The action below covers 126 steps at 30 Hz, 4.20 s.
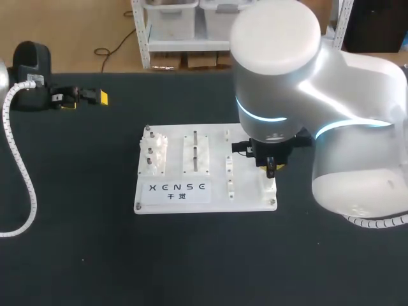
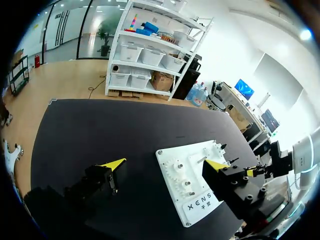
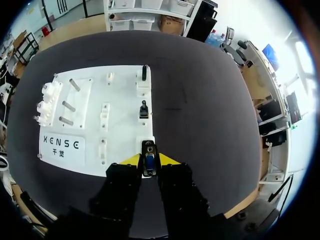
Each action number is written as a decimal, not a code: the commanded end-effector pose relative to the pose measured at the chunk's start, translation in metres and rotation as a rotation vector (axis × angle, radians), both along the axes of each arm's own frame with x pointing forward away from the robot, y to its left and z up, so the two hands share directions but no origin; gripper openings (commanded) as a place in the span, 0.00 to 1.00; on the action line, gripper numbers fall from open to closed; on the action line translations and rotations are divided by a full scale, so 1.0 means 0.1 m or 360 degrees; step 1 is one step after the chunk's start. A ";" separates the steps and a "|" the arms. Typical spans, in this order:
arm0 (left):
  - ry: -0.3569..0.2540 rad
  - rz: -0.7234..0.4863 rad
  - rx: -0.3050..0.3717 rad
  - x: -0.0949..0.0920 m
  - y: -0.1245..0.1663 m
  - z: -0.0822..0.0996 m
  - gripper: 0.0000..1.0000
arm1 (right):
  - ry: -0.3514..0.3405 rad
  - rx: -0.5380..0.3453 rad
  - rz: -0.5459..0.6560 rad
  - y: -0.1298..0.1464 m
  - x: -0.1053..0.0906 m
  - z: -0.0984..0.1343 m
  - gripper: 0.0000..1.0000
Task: Insert the USB connector, Ethernet cable, and multi-pin plug into their matching sockets one by one.
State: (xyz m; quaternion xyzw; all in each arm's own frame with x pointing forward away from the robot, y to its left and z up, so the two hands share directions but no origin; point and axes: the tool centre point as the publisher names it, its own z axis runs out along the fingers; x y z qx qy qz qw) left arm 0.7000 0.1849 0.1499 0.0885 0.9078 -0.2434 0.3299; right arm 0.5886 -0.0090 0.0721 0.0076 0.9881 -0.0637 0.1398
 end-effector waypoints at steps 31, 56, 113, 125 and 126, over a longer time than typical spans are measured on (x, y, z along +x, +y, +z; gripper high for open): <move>0.0000 0.0000 0.0000 0.00 0.00 0.00 1.00 | -0.0029 -0.0005 -0.0007 0.00 -0.02 0.00 0.00; 0.0000 0.0000 0.0000 0.00 0.00 0.00 1.00 | -0.0033 -0.0007 0.0000 0.01 0.01 -0.04 0.00; 0.0000 0.0000 0.0000 0.00 0.00 0.00 1.00 | 0.0039 0.0164 -0.0107 0.00 0.42 -0.14 1.00; 0.0000 0.0000 0.0000 0.00 0.00 0.00 1.00 | -0.0048 0.0150 0.0017 0.00 0.61 0.30 1.00; 0.0000 0.0000 0.0000 0.00 0.00 0.00 1.00 | -0.0048 0.0150 0.0017 0.00 0.61 0.30 1.00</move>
